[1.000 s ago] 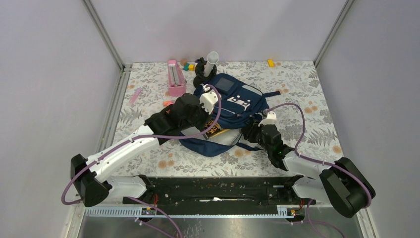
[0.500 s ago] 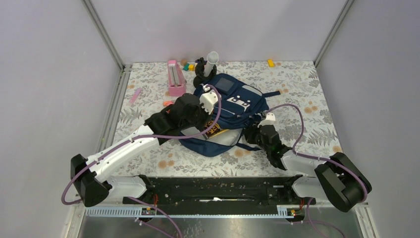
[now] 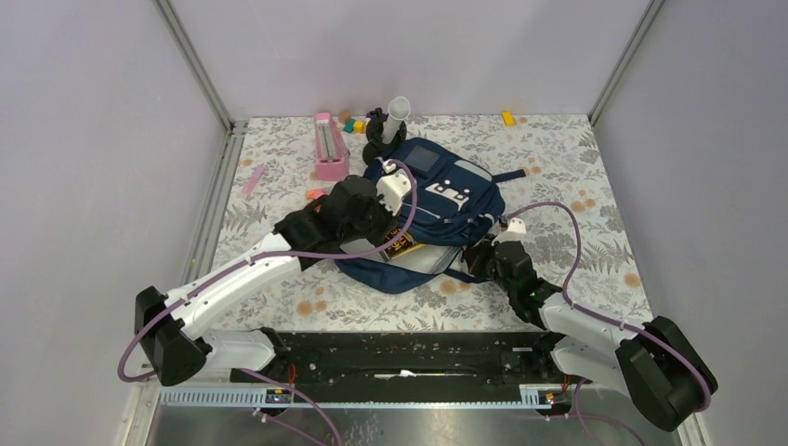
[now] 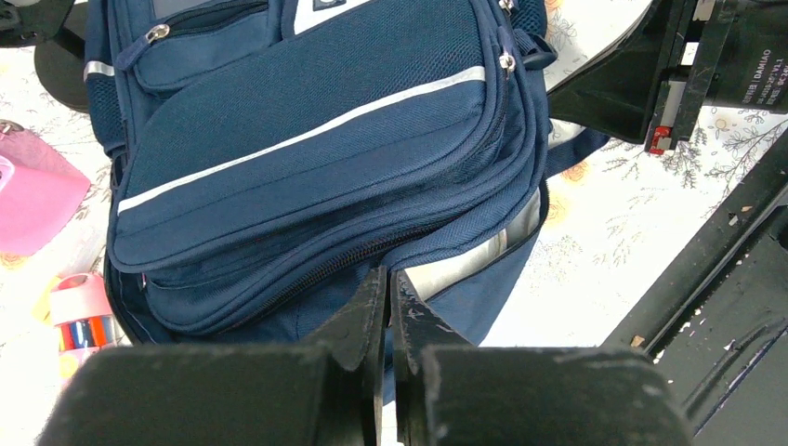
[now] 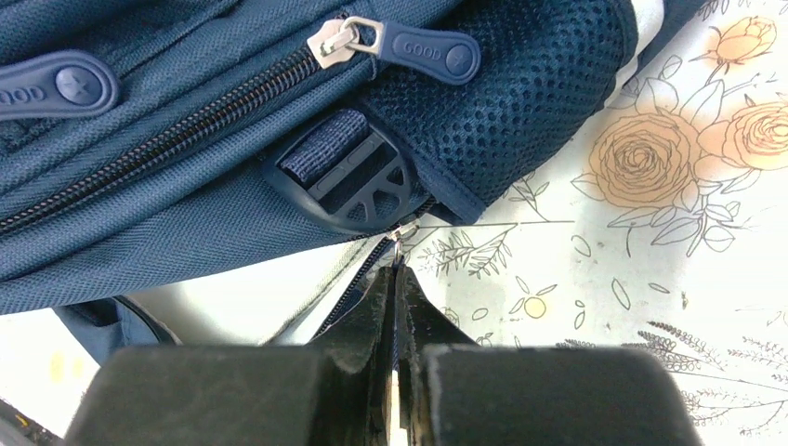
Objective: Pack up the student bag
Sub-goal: Zip the student bag at the center of the board.
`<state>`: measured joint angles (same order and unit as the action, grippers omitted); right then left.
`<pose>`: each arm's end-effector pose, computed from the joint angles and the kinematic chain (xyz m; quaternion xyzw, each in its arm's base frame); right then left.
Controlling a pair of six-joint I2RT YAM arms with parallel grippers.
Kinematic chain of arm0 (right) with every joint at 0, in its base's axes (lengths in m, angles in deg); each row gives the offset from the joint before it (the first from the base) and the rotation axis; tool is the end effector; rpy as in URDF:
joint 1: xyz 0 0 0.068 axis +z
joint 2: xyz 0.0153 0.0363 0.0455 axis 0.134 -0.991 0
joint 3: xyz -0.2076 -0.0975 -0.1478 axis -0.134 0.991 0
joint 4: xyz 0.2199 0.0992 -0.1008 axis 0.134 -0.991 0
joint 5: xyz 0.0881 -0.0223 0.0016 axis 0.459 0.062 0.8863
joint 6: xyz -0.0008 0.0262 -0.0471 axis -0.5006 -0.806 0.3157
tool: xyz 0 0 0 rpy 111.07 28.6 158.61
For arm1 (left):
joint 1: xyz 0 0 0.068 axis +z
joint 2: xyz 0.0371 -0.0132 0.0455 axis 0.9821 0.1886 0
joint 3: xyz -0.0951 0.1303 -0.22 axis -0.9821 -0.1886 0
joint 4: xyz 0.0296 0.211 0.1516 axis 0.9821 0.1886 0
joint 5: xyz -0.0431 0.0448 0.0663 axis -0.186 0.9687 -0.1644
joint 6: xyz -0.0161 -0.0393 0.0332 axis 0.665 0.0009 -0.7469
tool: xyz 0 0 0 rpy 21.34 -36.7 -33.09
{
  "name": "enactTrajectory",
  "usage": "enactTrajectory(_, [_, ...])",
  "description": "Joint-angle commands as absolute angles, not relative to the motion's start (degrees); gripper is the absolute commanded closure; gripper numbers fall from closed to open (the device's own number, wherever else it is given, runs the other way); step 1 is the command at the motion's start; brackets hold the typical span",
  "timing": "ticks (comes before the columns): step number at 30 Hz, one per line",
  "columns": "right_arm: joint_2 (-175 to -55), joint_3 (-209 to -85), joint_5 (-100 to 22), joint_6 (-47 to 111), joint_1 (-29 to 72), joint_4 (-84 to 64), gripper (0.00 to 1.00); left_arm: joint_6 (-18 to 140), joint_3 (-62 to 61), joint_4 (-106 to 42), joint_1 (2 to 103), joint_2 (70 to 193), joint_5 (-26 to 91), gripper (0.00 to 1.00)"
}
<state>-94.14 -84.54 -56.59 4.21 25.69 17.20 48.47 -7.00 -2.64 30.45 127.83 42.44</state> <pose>0.1719 0.1064 0.1671 0.0562 0.8157 0.2629 0.5122 0.1840 -0.2076 0.3406 0.3638 0.7987 -0.1814 0.4438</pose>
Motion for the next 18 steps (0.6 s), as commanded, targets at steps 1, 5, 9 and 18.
enactTrajectory(1, [-92.87,-84.88,-54.79,3.38,28.68,15.07,1.00,49.49,-5.60,-7.12,30.48,128.31,40.04,1.00])
enactTrajectory(5, [-91.98,-85.39,-57.24,2.34,31.91,13.30,1.00,49.54,-5.84,-7.42,30.41,128.98,38.98,1.00])
enactTrajectory(9, [-90.74,-87.38,-58.94,2.23,34.67,9.98,1.00,49.49,-5.73,-7.44,29.93,129.89,38.51,1.00])
enactTrajectory(18, [-88.30,-90.50,-60.64,0.87,39.48,6.16,1.00,51.08,-6.15,-7.43,28.38,132.16,39.10,1.00])
